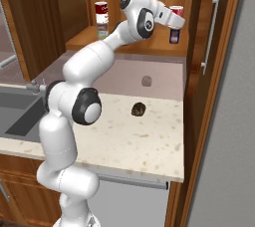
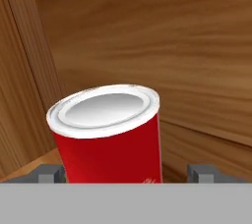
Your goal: Stack two cans on top of the other two cans in the cabinet.
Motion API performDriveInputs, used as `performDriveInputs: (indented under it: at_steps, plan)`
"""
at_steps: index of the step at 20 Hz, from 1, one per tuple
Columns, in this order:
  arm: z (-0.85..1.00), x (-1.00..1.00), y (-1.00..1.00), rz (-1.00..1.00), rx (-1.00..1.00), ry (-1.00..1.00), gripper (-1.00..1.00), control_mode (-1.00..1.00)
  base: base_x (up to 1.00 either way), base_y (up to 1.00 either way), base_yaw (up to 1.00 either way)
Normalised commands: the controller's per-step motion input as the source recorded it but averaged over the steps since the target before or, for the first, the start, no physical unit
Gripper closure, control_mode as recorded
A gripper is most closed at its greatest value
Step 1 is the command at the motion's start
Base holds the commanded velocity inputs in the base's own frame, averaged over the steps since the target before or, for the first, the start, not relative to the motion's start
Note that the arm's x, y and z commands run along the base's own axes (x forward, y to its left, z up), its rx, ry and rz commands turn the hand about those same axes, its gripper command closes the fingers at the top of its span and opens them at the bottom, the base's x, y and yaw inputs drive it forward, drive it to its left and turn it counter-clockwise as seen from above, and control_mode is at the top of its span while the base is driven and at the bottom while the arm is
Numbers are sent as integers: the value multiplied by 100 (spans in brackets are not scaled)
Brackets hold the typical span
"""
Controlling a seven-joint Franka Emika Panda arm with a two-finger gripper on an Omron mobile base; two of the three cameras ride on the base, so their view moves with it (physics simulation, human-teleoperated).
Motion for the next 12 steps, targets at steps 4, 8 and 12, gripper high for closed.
performDriveInputs:
  at_steps: [4,8,12]
  plan:
    - [0,-12,6,-7,0,0,-100,-100,0,0,0]
    - [-4,-24,10,-11,0,0,-100,-100,0,0,0]
    - [-4,-24,16,-11,0,0,-100,-100,0,0,0]
